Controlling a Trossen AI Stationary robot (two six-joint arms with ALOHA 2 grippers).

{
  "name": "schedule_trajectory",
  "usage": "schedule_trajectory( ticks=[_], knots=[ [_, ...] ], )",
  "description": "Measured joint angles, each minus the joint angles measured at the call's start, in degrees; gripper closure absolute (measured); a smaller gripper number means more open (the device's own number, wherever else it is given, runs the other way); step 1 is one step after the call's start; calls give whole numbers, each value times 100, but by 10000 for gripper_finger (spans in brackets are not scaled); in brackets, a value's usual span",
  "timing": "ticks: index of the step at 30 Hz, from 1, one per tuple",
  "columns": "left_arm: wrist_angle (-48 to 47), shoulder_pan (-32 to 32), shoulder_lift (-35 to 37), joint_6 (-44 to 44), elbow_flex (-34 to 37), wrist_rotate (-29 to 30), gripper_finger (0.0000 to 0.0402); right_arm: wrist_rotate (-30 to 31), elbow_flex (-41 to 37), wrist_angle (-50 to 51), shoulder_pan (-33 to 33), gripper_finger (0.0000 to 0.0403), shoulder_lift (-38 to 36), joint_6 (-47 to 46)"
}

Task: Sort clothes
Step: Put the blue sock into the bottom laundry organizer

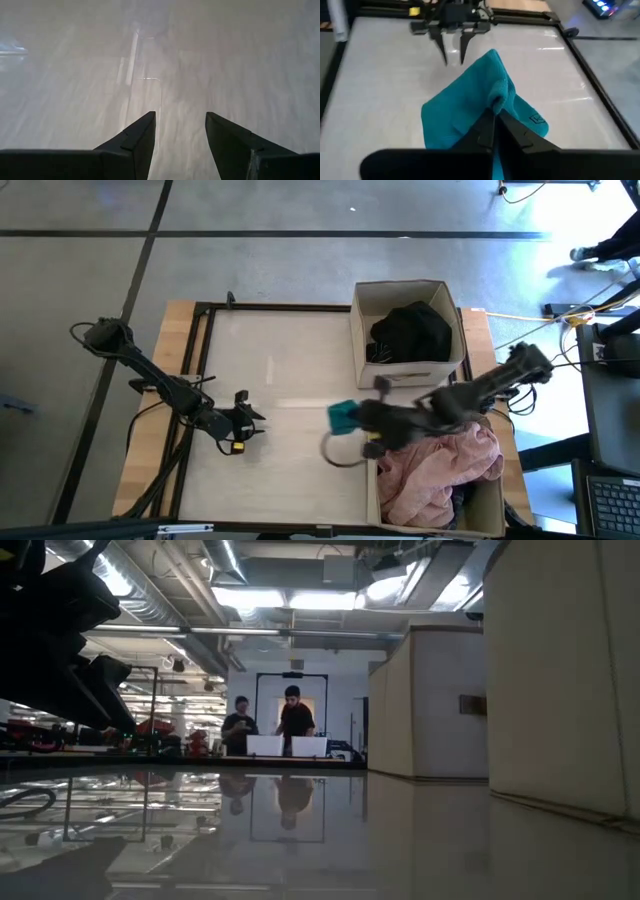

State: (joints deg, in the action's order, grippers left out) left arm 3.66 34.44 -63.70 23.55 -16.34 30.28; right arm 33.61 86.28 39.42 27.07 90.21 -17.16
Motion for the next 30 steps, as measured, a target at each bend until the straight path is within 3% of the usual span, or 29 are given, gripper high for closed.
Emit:
schedule_trajectory(
  ticks=[7,15,24,30],
  knots=[
    [-1,0,0,-7,0,0,238,341,4,1772,933,391,-918,-1704],
    [0,0,0,-17,0,0,238,780,0,3822,1954,391,-1083,-4370],
    [0,0,0,-101,0,0,238,384,-867,4016,2368,391,-1054,-5911],
    [0,-2,0,-103,0,0,238,-28,-1279,3885,2352,388,-1049,-6315]
  ],
)
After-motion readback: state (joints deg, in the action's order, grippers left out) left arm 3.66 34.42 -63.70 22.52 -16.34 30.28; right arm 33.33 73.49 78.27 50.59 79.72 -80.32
